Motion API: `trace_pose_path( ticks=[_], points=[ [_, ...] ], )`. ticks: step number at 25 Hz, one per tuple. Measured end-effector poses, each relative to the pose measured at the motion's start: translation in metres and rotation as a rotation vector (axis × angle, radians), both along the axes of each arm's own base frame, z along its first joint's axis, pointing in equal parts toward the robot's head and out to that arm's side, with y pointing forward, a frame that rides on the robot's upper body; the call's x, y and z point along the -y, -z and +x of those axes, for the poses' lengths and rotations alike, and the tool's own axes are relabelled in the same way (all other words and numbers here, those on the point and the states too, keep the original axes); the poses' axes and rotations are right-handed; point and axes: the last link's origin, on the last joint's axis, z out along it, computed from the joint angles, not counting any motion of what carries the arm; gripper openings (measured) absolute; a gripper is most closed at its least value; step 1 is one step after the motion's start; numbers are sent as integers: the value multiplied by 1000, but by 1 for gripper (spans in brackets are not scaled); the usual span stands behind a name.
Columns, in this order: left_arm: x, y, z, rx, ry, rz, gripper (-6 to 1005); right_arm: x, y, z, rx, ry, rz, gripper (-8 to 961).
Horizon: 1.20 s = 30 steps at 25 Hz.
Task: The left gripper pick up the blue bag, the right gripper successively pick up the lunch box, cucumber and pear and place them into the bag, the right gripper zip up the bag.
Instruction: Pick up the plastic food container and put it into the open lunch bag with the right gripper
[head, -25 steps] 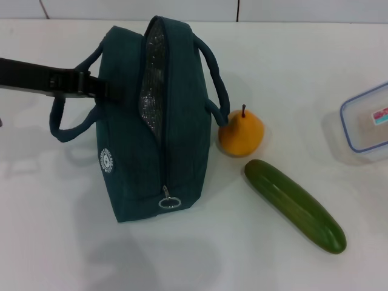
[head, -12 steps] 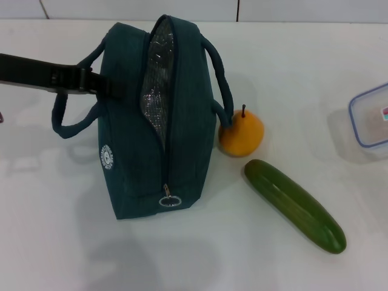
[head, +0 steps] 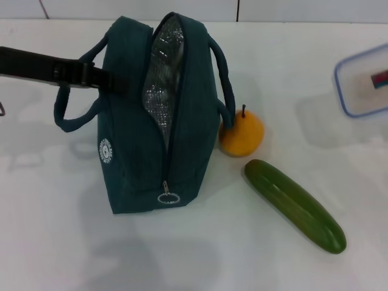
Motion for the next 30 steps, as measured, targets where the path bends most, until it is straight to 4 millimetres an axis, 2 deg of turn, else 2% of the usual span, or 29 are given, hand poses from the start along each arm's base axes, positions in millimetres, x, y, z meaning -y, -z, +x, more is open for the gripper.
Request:
trace_pose_path(
  ticks=[10,21,30],
  points=[
    [-3,5,8,-4,31,-13,39,-15,2,-28,-112,-88,14,125],
    [-3,9,11,-16,48,-33,39,-42,4,-71,-145,-234,5,129],
    [-4,12,14,-24,63,-42,39,-74,13,-132,-178,-394,-38,133]
  ],
)
